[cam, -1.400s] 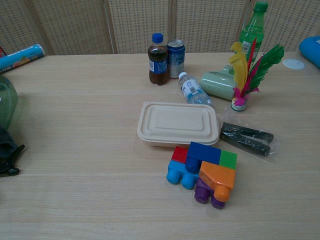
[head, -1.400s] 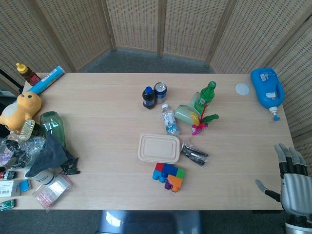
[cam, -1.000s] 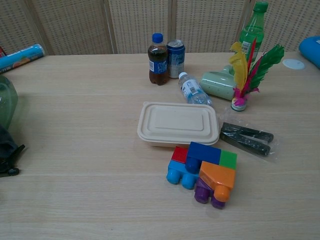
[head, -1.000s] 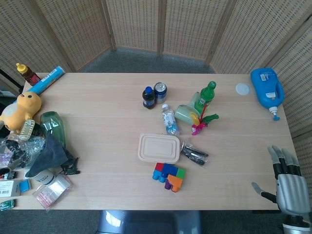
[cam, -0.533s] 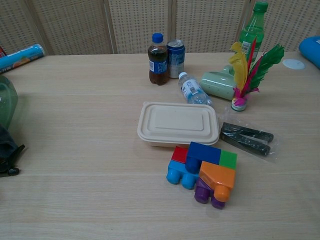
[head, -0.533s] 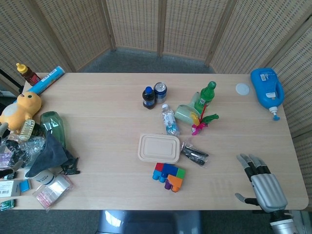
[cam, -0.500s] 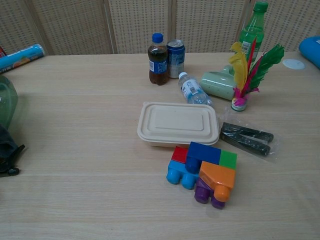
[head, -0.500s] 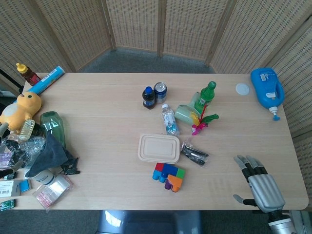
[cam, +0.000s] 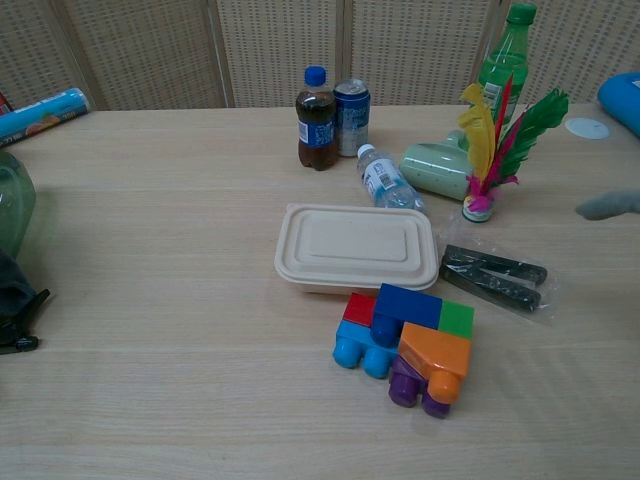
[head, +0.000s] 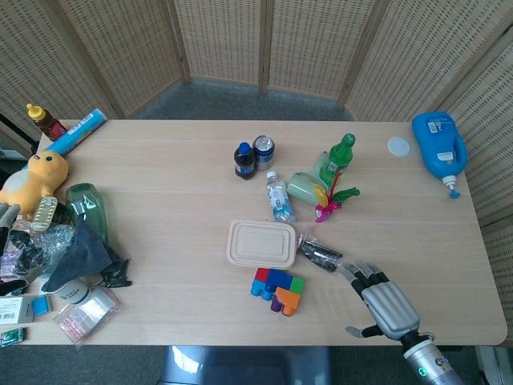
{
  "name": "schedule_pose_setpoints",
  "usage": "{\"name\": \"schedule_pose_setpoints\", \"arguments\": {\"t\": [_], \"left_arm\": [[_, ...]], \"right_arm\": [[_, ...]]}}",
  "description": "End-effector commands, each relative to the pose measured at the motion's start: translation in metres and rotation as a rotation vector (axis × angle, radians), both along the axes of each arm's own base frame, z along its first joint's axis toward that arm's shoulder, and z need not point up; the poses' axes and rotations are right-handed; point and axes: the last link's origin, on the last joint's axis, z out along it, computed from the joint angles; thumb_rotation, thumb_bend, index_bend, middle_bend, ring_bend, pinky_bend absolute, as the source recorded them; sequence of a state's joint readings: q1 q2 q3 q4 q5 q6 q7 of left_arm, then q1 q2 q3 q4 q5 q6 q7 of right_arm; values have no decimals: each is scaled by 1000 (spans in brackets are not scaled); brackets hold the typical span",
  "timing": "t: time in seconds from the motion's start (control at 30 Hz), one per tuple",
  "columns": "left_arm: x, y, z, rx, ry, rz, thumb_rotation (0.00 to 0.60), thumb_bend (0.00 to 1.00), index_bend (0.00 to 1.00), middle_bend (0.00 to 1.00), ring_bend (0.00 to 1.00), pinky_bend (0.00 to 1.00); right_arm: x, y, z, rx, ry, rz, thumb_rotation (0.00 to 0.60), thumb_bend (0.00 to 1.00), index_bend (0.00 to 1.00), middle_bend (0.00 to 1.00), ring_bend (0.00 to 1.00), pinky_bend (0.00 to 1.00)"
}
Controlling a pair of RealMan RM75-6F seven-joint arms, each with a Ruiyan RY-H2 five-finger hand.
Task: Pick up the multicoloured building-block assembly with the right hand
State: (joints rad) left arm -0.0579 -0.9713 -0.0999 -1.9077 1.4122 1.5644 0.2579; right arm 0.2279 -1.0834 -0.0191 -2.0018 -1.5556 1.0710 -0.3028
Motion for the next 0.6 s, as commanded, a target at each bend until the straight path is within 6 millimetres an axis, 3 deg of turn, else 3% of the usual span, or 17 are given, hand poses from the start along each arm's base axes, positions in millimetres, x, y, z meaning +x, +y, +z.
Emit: {"name": "schedule_pose_setpoints", "arguments": {"t": [0.03,0.6], "left_arm": [[0,0,-1,-2,3,1,600,0,0,0,0,0],[-2,0,-3,-4,5,4,600,0,0,0,0,0]], "right_arm": [[8,-8,-16,48,-1,23,483,0,0,0,0,0],[45,-22,-62,125,-71,40,457,0,0,0,0,0]]}}
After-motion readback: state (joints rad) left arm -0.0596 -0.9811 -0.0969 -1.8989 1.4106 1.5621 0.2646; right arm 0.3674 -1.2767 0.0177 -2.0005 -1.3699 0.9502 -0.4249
